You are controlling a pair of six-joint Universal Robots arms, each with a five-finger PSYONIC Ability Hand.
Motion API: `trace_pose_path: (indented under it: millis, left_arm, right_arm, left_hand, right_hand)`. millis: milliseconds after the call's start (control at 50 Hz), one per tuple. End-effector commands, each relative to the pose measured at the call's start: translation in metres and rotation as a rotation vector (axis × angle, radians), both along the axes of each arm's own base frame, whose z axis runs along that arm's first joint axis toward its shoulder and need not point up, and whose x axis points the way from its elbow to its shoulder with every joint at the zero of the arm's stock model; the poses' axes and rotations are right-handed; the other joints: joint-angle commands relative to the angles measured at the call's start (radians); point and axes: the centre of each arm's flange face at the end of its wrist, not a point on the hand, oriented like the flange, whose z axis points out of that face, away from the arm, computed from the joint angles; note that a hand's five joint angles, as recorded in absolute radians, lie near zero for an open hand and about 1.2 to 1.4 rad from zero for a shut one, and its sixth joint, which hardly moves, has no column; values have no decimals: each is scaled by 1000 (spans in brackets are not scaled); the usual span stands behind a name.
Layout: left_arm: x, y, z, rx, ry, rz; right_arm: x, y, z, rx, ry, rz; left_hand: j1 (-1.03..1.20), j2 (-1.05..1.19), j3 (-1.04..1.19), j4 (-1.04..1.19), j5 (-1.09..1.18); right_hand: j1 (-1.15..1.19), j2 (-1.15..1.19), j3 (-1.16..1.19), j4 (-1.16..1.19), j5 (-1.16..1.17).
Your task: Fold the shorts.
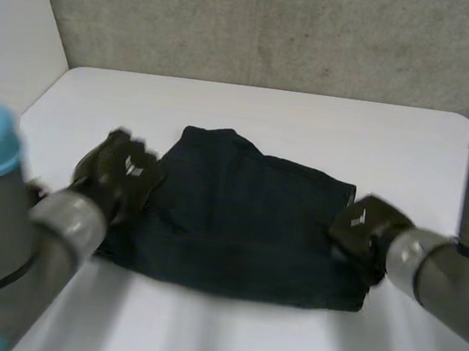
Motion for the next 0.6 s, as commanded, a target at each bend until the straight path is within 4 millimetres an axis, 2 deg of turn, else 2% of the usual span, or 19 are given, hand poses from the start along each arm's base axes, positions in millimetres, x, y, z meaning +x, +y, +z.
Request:
trace_pose_path:
  millis: [20,160,240,300,320,340,360,400,440,460,500,520,560,580,600]
  left_arm:
    - [-57,-95,-23,-196,122,25]
    - [-88,-154,-46,-313,196,34]
    - [-91,-173,-66,-315,210,23]
    - [-97,-174,-79,-287,237,-32]
    - [-101,-173,-85,-265,273,-81]
    - [-103,-173,-86,-260,297,-110]
    - [-106,-172,-87,-260,325,-138]
    - [-109,-172,-85,-266,367,-172]
    - [-110,-173,-82,-286,396,-177]
    - [-110,-174,-78,-304,420,-174]
    - [-111,-173,-79,-310,432,-175]
    - [-111,-171,-79,-308,437,-176]
    - [-110,-166,-75,-298,447,-168]
    - [-108,-163,-68,-299,453,-162]
    - [-101,-158,-51,-307,470,-147]
  right_arm:
    - [26,-76,-15,-224,-112,-135]
    - [45,-125,-28,-341,-197,-163]
    - [53,-143,-39,-382,-226,-167]
    - [56,-152,-51,-396,-232,-171]
    - [57,-157,-57,-409,-235,-181]
    - [57,-159,-58,-421,-235,-190]
    - [57,-162,-57,-445,-240,-206]
    - [55,-166,-55,-470,-250,-234]
    - [53,-170,-46,-515,-274,-274]
    - [51,-171,-42,-530,-285,-286]
    - [51,-171,-32,-553,-313,-296]
    - [49,-168,-17,-564,-356,-302]
    - [45,-163,-6,-556,-396,-312]
    - [43,-160,-2,-549,-413,-316]
    - [37,-154,7,-534,-445,-327]
  left_hand:
    - [256,196,203,197,231]
    - [256,196,203,197,231]
    - [256,196,203,197,231]
    - [256,196,203,197,231]
    - [158,98,104,99,132]
    - [43,-17,-10,-16,18]
    - [-39,-99,-92,-98,-64]
    - [-259,-319,-312,-318,-284]
    - [-617,-676,-670,-676,-642]
    - [-921,-981,-974,-980,-946]
    - [-966,-1026,-1019,-1025,-991]
    - [-966,-1026,-1019,-1025,-991]
    - [-966,-1026,-1019,-1025,-991]
    - [-966,-1026,-1019,-1025,-991]
    - [-966,-1026,-1019,-1025,-991]
  right_hand:
    - [430,222,217,203,224]
    - [430,222,217,203,224]
    - [430,222,217,203,224]
    - [430,222,217,203,224]
    - [396,188,184,169,191]
    - [189,-18,-23,-38,-16]
    - [-77,-285,-290,-304,-283]
    - [-346,-553,-558,-573,-551]
    - [-636,-844,-849,-863,-842]
    - [-675,-883,-888,-903,-881]
    - [-731,-939,-944,-959,-937]
    - [-792,-1000,-1004,-1019,-997]
    - [-792,-1000,-1004,-1019,-997]
    - [-792,-1000,-1004,-1019,-997]
    - [-792,-1000,-1004,-1019,-997]
